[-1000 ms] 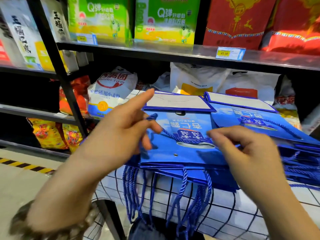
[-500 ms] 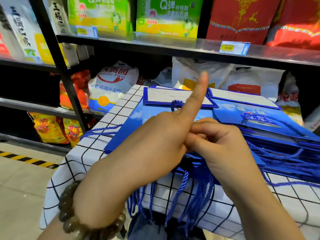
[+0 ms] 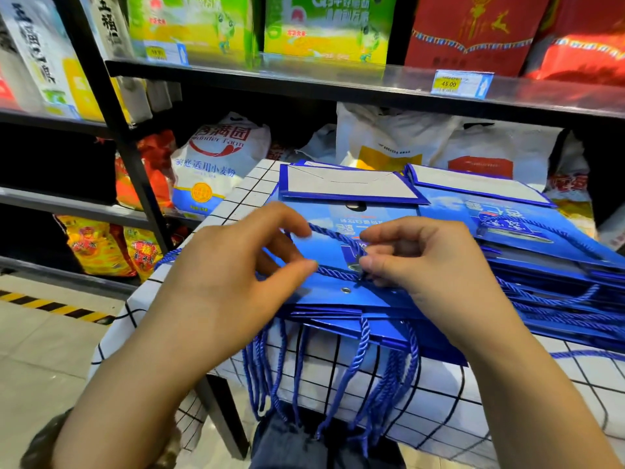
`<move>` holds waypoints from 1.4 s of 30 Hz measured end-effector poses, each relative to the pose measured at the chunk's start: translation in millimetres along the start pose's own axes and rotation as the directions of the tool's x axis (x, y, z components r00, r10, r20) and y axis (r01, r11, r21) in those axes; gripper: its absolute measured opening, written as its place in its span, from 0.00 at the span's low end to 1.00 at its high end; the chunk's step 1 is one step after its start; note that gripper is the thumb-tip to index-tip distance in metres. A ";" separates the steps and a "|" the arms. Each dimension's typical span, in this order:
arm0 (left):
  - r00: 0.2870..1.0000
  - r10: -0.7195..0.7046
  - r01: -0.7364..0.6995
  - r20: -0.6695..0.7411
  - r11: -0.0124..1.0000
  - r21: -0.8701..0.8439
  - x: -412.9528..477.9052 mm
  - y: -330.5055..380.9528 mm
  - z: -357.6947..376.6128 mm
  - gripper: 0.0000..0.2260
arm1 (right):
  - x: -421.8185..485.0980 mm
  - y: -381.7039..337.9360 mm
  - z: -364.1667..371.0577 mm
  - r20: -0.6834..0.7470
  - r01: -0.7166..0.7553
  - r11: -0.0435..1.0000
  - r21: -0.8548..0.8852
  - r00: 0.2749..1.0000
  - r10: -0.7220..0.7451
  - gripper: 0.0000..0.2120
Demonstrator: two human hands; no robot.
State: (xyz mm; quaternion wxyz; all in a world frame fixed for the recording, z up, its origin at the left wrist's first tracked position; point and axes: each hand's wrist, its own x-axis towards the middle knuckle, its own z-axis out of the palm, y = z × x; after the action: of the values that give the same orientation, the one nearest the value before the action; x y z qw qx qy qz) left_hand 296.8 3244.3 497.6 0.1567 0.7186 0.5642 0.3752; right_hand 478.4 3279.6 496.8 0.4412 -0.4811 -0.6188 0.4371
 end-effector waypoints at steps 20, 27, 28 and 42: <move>0.993 0.034 -0.013 -0.110 0.982 0.188 5.0 -3.9 10.7 0.12 | 2.2 -7.2 3.0 0.353 0.172 0.931 -0.321 0.934 -0.051 0.15; 0.974 0.055 0.043 -0.220 0.907 0.420 -4.2 11.2 20.1 0.13 | 10.0 -1.9 11.5 0.352 0.253 0.880 -0.403 0.930 -0.106 0.20; 0.981 0.041 0.057 -0.190 0.872 0.485 -4.8 15.9 21.7 0.13 | 9.9 -2.0 12.9 0.345 0.254 0.880 -0.401 0.932 -0.112 0.21; 0.999 0.047 -0.026 -0.011 0.711 0.703 -7.4 17.7 35.9 0.08 | 10.1 6.1 23.2 0.263 0.284 0.856 -0.433 0.948 -0.182 0.23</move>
State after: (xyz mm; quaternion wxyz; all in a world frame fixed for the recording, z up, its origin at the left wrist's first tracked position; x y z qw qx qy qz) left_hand 334.3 3239.0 482.4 -0.1434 0.7298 0.6523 0.1458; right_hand 455.7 3287.7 486.8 0.2944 -0.4441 -0.8027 0.2677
